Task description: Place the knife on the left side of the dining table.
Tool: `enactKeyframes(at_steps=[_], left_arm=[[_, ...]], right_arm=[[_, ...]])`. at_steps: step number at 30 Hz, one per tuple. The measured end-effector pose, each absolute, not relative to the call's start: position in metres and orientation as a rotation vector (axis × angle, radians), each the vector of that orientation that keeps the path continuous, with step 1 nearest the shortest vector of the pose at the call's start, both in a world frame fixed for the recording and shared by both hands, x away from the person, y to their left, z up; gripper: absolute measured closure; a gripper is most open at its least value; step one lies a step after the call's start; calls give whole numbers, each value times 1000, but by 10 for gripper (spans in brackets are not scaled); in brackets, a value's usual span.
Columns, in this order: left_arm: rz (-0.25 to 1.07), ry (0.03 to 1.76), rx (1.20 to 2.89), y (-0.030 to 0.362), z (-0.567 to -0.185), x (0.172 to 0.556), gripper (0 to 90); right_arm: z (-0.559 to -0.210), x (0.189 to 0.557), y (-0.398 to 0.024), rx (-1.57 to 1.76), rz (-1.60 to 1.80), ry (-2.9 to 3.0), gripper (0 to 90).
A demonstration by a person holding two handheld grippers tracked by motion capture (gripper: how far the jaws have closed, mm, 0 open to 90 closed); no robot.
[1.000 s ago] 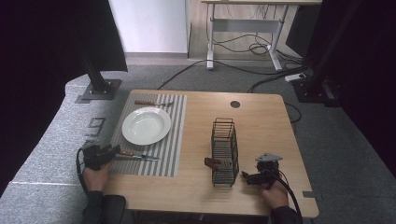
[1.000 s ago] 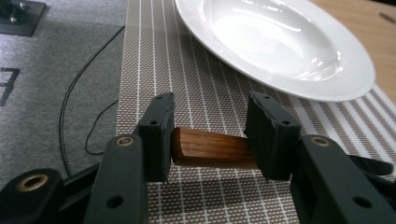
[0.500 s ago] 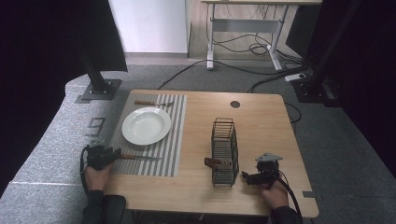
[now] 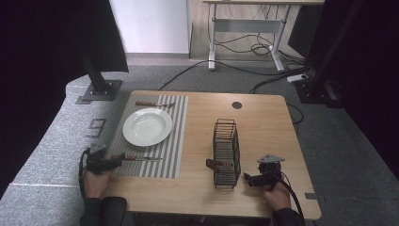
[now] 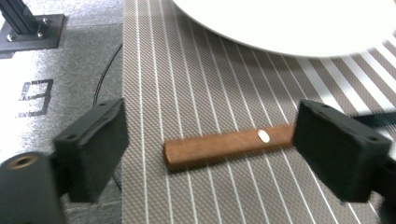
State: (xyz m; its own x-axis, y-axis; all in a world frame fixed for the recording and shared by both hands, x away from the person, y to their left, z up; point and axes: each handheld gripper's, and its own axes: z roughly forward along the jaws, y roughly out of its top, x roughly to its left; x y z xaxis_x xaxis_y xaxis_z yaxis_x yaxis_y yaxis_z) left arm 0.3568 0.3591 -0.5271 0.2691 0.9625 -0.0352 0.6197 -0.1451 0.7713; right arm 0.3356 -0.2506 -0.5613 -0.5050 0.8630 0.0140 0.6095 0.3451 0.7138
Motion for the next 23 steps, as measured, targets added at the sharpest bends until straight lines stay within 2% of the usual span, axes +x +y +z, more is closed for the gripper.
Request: enactKeyframes(at_steps=[4,12,23], left_arm=[[619,1392,1937,352,-529,346,0],[544,1415,2067,347,-546,347,0],[529,1413,2061,348,-547,348,0]], right_arm=[[-561,336,-251,1298,954,2248,0],[-561,336,-251,1298,954,2248,0],[-561,336,-251,1298,954,2248,0]])
